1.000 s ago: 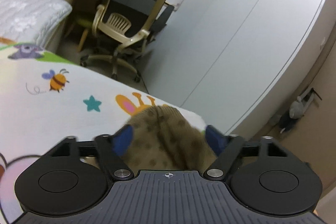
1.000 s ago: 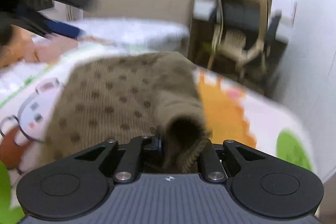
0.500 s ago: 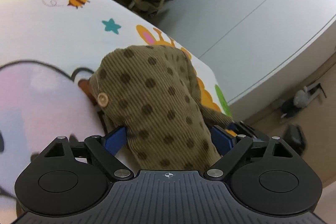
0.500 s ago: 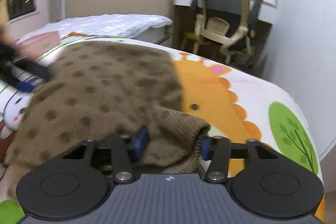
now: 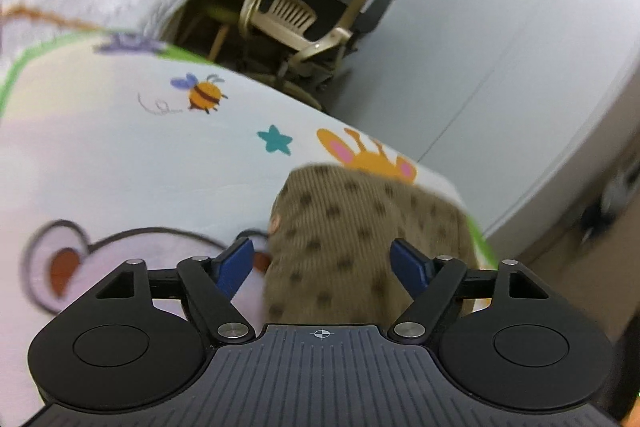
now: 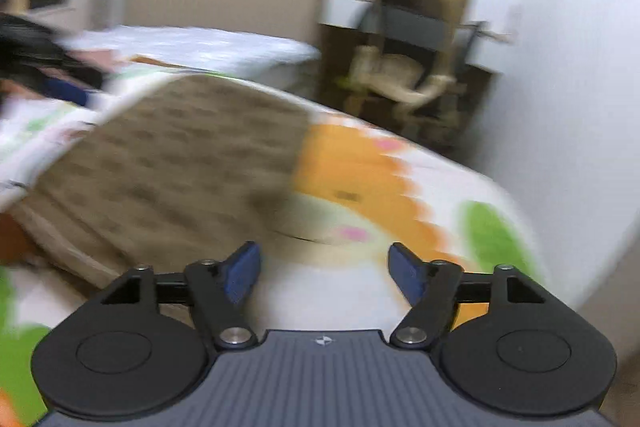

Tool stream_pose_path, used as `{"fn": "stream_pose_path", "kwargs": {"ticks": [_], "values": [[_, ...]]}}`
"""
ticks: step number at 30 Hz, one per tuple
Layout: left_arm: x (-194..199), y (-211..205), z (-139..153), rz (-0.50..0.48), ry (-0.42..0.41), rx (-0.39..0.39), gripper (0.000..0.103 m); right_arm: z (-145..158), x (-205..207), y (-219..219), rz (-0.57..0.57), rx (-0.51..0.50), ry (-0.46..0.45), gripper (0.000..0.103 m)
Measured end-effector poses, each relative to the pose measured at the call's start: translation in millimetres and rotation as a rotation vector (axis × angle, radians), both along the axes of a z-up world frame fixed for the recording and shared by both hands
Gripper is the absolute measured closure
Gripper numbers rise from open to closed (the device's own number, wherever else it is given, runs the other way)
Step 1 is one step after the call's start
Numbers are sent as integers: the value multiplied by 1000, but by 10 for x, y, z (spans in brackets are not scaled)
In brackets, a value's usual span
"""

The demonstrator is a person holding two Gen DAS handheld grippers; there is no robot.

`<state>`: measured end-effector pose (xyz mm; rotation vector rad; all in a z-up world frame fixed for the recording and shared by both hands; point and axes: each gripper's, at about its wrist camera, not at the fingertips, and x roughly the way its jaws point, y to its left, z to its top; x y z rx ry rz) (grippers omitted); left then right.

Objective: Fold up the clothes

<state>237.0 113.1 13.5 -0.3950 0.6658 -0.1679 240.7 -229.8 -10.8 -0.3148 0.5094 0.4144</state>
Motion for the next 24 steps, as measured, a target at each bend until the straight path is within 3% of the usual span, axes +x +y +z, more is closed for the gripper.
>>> {"fn": "stream_pose_path", "kwargs": {"ticks": [2, 4, 6, 9, 11, 16, 20, 22, 24], "values": [[-225, -94, 47, -44, -39, 37, 17, 32, 56, -154, -80, -17, -26, 32], [-379, -173, 99, -105, -83, 30, 15, 174, 137, -255, -68, 89, 4, 32], [-491, -270, 126, -167, -119, 9, 12, 308, 177, -220, -13, 178, 16, 32], [-593, -473, 123, -248, -142, 18, 12, 475, 327, 19, 98, 288, 55, 43], [-584, -579, 155, -277, -158, 34, 12, 534, 442, 234, 156, 320, 70, 44], [-26, -439, 269, -248, -196, -16, 10, 390, 1028, 703, 124, 273, 99, 44], [627, -256, 20, -211, -53, -138, 12, 3, 1379, 872, 51, 114, 133, 43], [842, -218, -149, -195, -3, -154, 21, -17, 1310, 836, 50, 98, 126, 42], [984, -223, -252, -205, 8, -171, 23, -36, 1242, 801, 48, 82, 119, 32]]}}
